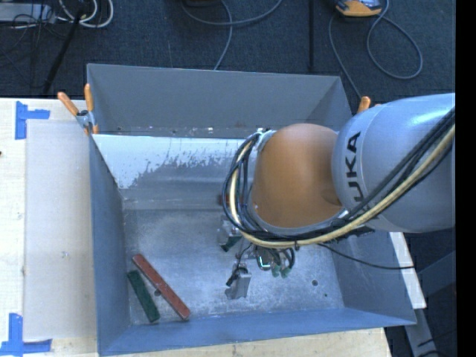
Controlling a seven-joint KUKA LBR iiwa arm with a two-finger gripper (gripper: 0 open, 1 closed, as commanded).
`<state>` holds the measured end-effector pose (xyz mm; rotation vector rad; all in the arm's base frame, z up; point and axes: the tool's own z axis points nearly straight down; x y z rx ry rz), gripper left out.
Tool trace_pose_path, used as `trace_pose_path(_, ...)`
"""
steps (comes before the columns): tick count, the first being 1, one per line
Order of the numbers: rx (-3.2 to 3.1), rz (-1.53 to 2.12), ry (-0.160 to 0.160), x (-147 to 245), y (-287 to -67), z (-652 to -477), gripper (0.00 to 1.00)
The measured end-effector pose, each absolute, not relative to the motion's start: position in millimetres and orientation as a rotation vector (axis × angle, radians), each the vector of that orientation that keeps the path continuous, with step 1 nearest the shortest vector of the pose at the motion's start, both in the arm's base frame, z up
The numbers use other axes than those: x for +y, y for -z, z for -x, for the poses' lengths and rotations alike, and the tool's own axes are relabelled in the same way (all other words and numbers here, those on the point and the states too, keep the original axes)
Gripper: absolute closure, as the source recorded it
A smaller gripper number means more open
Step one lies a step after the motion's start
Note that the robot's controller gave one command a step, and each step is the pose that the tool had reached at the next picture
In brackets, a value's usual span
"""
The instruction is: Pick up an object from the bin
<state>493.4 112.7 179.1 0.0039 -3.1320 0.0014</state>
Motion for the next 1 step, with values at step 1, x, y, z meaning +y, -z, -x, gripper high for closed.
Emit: trace_pose_path(1, -3.138, -0.057, -0.004, 46.9, -65.4, -568.5, 0.0)
